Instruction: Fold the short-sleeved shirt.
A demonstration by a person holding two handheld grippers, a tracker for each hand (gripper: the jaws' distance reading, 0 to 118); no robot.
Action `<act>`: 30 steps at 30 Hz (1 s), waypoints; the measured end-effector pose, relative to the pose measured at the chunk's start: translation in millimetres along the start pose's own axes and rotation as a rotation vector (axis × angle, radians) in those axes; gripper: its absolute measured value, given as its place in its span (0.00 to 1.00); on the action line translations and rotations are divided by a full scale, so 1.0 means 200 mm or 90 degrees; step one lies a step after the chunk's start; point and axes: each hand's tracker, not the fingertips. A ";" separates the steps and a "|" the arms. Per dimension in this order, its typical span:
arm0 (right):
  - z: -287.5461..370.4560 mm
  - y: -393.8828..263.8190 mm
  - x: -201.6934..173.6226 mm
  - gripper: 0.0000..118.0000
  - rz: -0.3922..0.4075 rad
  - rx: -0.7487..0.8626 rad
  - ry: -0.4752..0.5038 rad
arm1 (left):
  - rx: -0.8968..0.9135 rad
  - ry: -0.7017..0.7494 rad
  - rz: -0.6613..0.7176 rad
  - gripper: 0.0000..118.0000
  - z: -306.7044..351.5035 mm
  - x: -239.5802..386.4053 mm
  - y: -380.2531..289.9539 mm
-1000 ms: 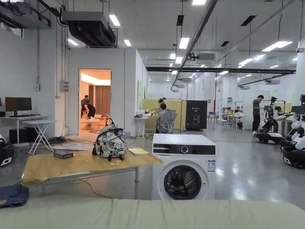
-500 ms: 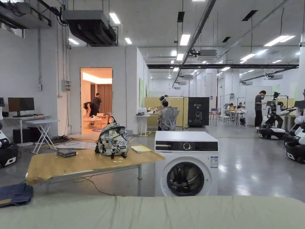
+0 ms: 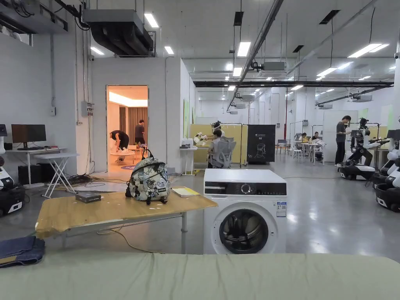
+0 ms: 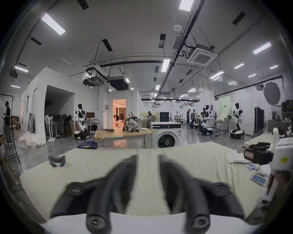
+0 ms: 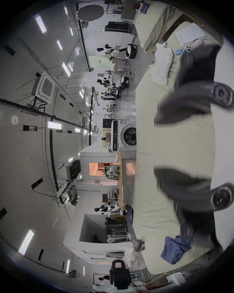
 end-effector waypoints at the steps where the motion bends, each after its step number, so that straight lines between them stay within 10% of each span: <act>1: 0.01 0.01 -0.01 0.73 0.001 0.001 -0.005 | 0.001 0.000 0.004 0.49 0.01 0.00 0.01; 4: 0.04 0.03 -0.02 0.93 0.006 0.028 0.007 | 0.013 -0.012 0.003 0.88 0.01 0.01 0.03; 30: 0.05 0.05 0.00 1.00 -0.024 0.026 -0.021 | 0.022 -0.003 -0.004 0.88 0.00 0.07 0.03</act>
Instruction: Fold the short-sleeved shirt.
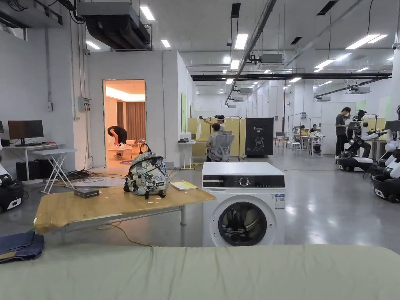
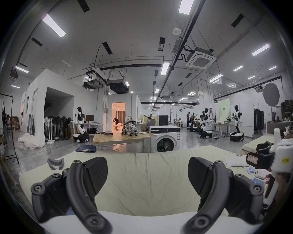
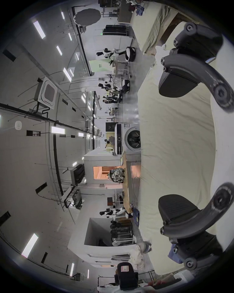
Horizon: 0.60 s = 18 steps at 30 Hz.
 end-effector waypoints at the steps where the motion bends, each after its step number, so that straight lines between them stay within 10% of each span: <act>1: 0.00 0.00 0.00 1.00 -0.004 -0.002 0.004 | 0.002 0.000 0.000 0.88 0.00 0.00 0.00; 18: -0.08 0.11 0.18 1.00 -0.266 -0.103 0.061 | -0.011 -0.021 0.017 0.88 -0.02 0.02 -0.01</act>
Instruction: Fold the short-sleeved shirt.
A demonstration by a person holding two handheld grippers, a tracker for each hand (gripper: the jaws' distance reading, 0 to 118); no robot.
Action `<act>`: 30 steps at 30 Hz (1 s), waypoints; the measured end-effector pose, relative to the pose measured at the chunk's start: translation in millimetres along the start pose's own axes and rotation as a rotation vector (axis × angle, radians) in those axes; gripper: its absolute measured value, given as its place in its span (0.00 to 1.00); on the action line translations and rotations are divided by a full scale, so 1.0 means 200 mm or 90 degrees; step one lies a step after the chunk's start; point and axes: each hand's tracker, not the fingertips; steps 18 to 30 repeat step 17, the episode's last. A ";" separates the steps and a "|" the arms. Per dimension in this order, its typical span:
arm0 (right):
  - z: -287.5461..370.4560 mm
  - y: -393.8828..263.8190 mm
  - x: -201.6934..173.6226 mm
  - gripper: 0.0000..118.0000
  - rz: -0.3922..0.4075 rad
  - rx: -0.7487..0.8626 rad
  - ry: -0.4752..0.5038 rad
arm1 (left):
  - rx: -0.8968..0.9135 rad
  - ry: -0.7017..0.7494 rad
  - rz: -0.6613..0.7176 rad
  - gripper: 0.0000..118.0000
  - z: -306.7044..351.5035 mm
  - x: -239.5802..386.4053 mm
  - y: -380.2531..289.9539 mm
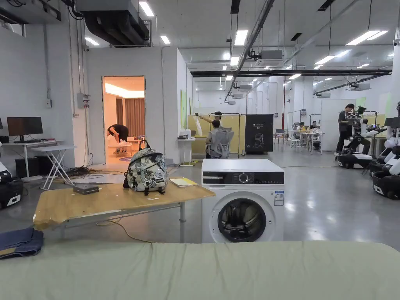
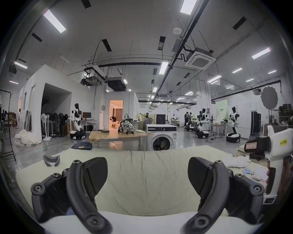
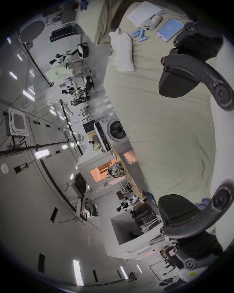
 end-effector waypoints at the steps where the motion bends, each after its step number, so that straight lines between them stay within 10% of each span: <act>1: 0.00 0.00 0.00 1.00 0.002 -0.003 0.002 | 0.000 -0.001 0.000 0.88 0.00 0.01 0.00; 30: -0.04 -0.05 -0.01 1.00 0.027 -0.004 -0.021 | -0.011 -0.023 -0.023 0.88 -0.02 0.06 -0.02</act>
